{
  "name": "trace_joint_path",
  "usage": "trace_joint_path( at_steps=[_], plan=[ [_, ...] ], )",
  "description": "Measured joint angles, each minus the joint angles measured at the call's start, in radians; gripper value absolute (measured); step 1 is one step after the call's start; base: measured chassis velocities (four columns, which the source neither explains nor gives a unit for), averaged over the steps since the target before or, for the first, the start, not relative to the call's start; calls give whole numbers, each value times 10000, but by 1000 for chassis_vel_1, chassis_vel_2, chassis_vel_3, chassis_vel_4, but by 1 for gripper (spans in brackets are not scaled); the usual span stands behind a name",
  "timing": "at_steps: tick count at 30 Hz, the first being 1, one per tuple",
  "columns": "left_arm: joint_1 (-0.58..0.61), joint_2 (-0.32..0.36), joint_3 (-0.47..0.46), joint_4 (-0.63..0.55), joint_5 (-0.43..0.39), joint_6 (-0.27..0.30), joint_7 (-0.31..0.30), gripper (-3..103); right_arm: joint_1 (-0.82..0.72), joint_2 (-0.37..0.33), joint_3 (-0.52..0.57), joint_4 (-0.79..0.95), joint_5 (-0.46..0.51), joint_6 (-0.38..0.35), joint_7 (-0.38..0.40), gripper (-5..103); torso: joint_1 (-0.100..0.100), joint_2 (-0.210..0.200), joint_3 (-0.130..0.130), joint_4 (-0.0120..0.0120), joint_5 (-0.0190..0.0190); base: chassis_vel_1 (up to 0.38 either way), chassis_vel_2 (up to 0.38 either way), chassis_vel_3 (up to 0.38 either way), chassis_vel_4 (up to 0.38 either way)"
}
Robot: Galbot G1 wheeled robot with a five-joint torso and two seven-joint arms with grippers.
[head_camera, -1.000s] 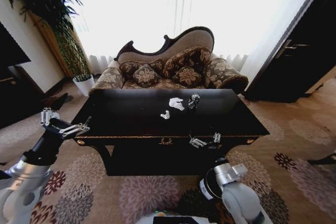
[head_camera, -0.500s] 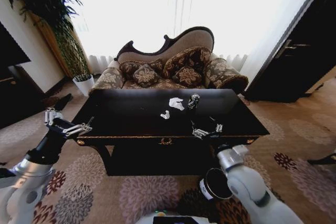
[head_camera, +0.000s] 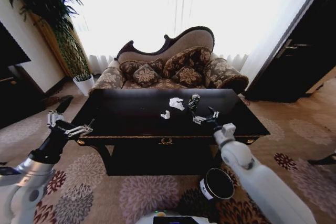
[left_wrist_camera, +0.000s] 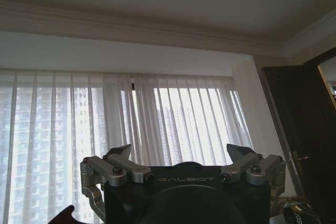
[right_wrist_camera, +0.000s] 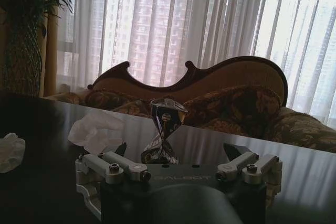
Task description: Move to the front of the table and place the trash on the table into the trash bin.
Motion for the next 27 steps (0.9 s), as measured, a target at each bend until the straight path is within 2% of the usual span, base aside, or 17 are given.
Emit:
trace_joint_path(
  at_steps=[7,13,27],
  plan=[
    [-21,-61,104,39,135,-17,3,100,625,-56,-192,-652,-42,0,-171,100,0,0,-1,2,-2,0,0,0,0],
    [-1,348,-184,63,7,-18,0,100,1389,-2,-736,-1451,-91,114,-304,100,-1,0,-1,2,-1,0,0,0,0],
    [-68,345,-47,217,159,-20,-1,100,2073,125,-1212,-1874,22,99,-446,100,0,0,-1,1,-3,0,0,0,0]
  ],
)
